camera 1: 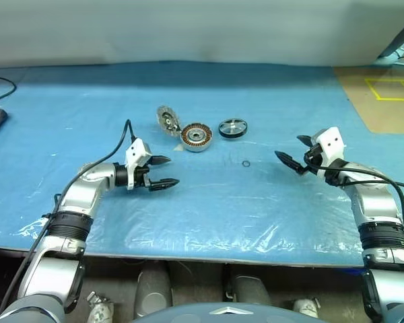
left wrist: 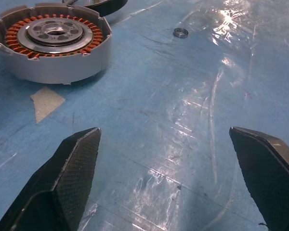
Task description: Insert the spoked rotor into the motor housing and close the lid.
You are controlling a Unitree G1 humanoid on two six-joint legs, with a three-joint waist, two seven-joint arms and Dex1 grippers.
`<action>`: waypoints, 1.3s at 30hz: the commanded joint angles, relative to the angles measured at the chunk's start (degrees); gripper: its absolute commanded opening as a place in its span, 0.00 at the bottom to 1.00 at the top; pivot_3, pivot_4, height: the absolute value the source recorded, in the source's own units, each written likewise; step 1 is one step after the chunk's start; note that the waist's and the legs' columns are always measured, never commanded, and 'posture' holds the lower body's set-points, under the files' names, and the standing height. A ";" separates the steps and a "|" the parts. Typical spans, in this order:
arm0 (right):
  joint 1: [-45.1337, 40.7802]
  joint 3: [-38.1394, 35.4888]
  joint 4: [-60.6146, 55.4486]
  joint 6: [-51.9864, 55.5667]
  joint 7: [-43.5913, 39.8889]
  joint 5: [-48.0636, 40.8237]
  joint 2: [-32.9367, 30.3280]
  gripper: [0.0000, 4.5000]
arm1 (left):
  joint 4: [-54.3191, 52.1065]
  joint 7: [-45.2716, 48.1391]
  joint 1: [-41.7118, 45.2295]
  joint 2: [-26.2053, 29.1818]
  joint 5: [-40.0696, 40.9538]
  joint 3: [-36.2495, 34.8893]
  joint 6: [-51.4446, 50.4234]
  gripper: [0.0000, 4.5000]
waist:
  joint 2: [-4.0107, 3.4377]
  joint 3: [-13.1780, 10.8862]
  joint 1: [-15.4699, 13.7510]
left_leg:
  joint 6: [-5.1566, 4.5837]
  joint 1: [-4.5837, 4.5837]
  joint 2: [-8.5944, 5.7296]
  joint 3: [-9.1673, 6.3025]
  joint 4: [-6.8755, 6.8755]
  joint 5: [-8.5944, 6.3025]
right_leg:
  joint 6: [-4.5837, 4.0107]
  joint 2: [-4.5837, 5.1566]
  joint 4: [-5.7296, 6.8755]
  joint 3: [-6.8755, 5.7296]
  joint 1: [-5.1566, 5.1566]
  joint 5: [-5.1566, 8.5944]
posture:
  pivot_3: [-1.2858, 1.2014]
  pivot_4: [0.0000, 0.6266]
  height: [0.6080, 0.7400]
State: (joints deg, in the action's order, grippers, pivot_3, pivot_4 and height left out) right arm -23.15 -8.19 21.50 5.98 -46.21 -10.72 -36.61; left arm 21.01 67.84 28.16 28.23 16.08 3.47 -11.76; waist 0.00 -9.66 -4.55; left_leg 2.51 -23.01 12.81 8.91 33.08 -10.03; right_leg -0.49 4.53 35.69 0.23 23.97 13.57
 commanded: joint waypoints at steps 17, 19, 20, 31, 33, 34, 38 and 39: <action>1.90 -0.32 -4.37 1.66 -4.82 -2.66 -0.19 0.99 | -0.77 -0.98 2.73 -1.63 2.75 -1.86 -0.42 1.00 | 0.00 0.00 -0.04 | -0.01 0.00 0.01 0.00 0.01 0.01 | 0.00 -0.01 0.01 0.00 0.00 0.00 | 0.52 0.24 1.00; 2.07 -0.39 -4.70 1.81 -4.95 -2.59 -0.32 0.99 | -0.58 -1.00 2.92 -1.83 2.70 -1.84 -0.40 1.00 | 0.00 0.00 -0.04 | -0.01 0.00 0.01 0.00 0.01 0.01 | 0.00 -0.01 0.01 -0.01 0.00 0.00 | 0.52 0.24 1.00; 2.19 -0.48 -4.87 1.95 -5.02 -2.61 -0.37 0.99 | -0.46 -0.99 2.99 -1.92 2.63 -1.81 -0.34 1.00 | 0.00 0.00 -0.04 | -0.01 0.00 0.01 0.00 0.01 0.01 | 0.00 0.00 0.01 -0.01 0.00 0.00 | 0.52 0.24 1.00; 2.70 -0.35 -6.61 3.39 -6.04 -2.83 -0.73 0.99 | 1.35 -1.42 3.50 -2.35 2.98 -3.16 2.18 1.00 | 0.00 0.00 -0.07 | -0.01 0.01 0.01 0.00 0.01 0.01 | 0.00 -0.01 0.01 -0.01 0.00 0.00 | 0.52 0.24 1.00; 2.23 0.15 -6.49 3.31 -5.99 -2.52 -0.39 0.99 | 0.97 -1.37 2.97 -2.43 3.46 -3.56 2.25 1.00 | 0.00 0.00 -0.08 | -0.01 0.01 0.01 0.00 0.01 0.01 | 0.00 0.00 0.01 -0.01 0.00 0.00 | 0.52 0.24 1.00; 1.84 0.31 -6.22 3.22 -6.25 -2.47 -0.39 0.99 | 0.54 -1.34 2.78 -2.59 3.83 -3.73 1.88 1.00 | 0.00 0.00 -0.06 | -0.01 0.01 0.01 0.00 0.02 0.01 | 0.00 0.00 0.01 0.00 0.00 0.00 | 0.52 0.24 1.00; 2.00 0.78 -8.20 3.84 -6.75 -3.07 0.03 0.99 | 0.14 -0.31 1.78 -1.59 5.26 -4.60 0.83 1.00 | 0.00 0.00 -0.07 | -0.01 0.00 0.02 0.00 0.01 0.01 | 0.00 -0.01 0.01 -0.01 0.00 0.00 | 0.52 0.24 1.00; 2.14 0.85 -8.29 3.78 -6.71 -3.08 0.20 0.99 | 0.62 -0.07 1.67 -1.31 5.20 -4.59 0.94 1.00 | 0.00 0.00 -0.07 | -0.01 0.00 0.03 0.00 0.01 0.01 | 0.00 -0.01 0.01 -0.01 0.00 0.00 | 0.52 0.24 1.00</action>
State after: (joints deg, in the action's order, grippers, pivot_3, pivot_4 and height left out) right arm -20.73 -7.00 15.82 9.79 -52.66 -12.31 -36.44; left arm 22.42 67.07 30.13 25.94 20.16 0.36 -11.12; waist 0.01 -9.66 -4.62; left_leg 2.50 -23.01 12.85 8.91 33.09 -10.02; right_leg -0.49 4.51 35.70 0.22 23.97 13.57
